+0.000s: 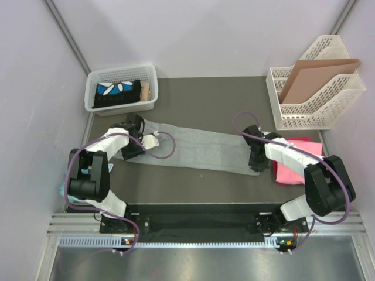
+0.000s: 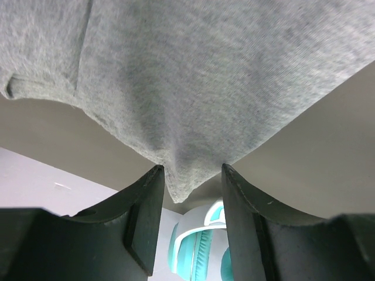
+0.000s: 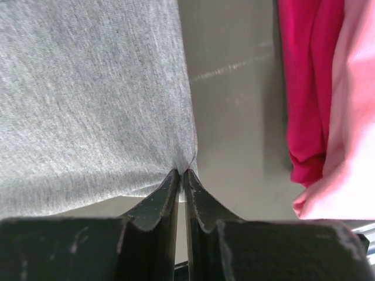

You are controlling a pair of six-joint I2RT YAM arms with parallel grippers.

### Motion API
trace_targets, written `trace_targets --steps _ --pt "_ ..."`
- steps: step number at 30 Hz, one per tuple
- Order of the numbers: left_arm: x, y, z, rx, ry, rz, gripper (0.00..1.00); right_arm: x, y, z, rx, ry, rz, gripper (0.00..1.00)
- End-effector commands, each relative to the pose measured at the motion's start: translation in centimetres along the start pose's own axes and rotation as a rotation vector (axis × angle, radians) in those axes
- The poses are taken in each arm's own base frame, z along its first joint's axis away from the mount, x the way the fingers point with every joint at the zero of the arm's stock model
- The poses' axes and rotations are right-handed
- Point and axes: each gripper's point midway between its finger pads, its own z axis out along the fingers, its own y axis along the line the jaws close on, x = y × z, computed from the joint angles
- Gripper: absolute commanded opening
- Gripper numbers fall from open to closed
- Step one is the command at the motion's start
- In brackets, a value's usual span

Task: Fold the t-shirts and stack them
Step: Fold the tshirt

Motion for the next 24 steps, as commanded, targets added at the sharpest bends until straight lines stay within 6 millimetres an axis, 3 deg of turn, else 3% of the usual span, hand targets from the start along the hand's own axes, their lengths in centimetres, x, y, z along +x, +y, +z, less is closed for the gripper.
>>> trace_targets --steps 1,4,5,8,11,13,15,16,18,19,21,24 --pt "-0.2 0.7 -0.9 -0.041 -0.034 -0.010 0.49 1.5 -0.7 0.0 0.013 0.032 -0.007 0.09" --pt "-0.2 0.8 -1.2 -0.048 -0.036 -0.010 0.49 2.1 -0.3 0.2 -0.001 0.068 -0.020 0.21" --pt "-0.2 0.9 -1.3 -0.052 -0.036 -0.010 0.49 2.4 -0.3 0.0 0.003 0.081 -0.032 0.36" --pt "-0.3 1.1 -1.4 -0.057 -0.037 -0.011 0.49 1.9 -0.3 -1.0 -0.004 0.070 -0.033 0.45" --pt "-0.5 1.8 -2.0 -0.079 -0.045 -0.022 0.49 -0.3 0.0 -3.6 -0.029 0.012 -0.011 0.48" --pt "-1.5 3.4 -3.3 -0.120 -0.097 -0.047 0.49 -3.2 1.0 -6.2 -0.082 -0.074 0.020 0.49" --pt "-2.5 3.6 -4.1 -0.095 -0.137 -0.080 0.50 -6.0 2.2 -8.4 -0.133 -0.141 0.042 0.51" --pt "-3.9 4.9 -5.4 -0.106 -0.199 -0.099 0.50 -6.6 2.7 -8.4 -0.135 -0.140 0.040 0.51" --pt "-5.0 4.8 -5.7 -0.058 -0.224 -0.143 0.50 -8.5 4.2 -8.8 -0.165 -0.167 0.038 0.51" --pt "-6.1 5.4 -6.4 -0.053 -0.264 -0.152 0.50 -8.7 4.9 -7.6 -0.147 -0.144 0.027 0.51" --pt "-7.9 4.0 -6.4 0.012 -0.285 -0.152 0.50 -9.8 6.4 -6.5 -0.164 -0.154 0.027 0.49" --pt "-10.3 2.0 -6.1 0.051 -0.292 -0.108 0.49 -10.0 8.7 -2.9 -0.159 -0.110 0.011 0.46"
